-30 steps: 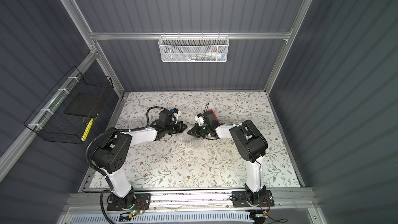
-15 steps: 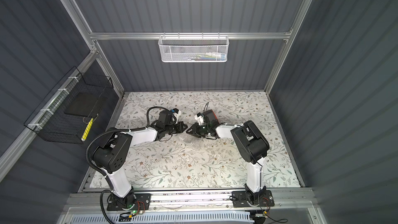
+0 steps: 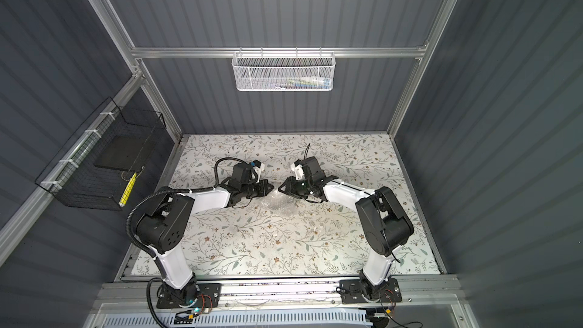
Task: Wrap bowls in bubble wrap
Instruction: Stick the tape on the bubble wrap.
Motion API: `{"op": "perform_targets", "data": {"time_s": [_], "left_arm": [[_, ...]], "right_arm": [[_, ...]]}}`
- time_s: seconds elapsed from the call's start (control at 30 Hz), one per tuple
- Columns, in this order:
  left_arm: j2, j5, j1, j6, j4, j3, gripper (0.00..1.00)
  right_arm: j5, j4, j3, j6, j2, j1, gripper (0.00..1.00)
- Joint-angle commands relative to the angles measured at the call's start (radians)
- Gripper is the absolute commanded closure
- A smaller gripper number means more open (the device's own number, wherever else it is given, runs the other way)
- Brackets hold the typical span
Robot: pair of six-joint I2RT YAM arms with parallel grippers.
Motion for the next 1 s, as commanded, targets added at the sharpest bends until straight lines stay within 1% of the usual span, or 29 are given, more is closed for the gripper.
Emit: {"op": "perform_targets", "data": {"time_s": [0.0,0.13,0.37,0.73,0.97], "left_arm": [[0.018,-0.001,-0.003,0.023,-0.032,-0.022,1.0],[0.002,-0.004,-0.003,0.023,-0.031,-0.026,1.0],[-0.013,-0.004,-0.003,0.023,-0.03,-0.034,1.0],[-0.026,-0.004,-0.003,0.026,-0.03,-0.043,1.0],[-0.035,-0.005,-0.003,0.025,-0.023,-0.054,1.0]], "right_arm": [[0.008,-0.045,0.011,-0.037,-0.033,0.019,0.63],[-0.042,-0.029,0.056,-0.036,0.008,0.055,0.67],[-0.044,-0.004,0.09,-0.009,0.088,0.075,0.77],[-0.013,0.049,0.084,0.026,0.173,0.054,0.85],[-0.013,0.046,0.092,0.041,0.192,0.043,0.86]]}}
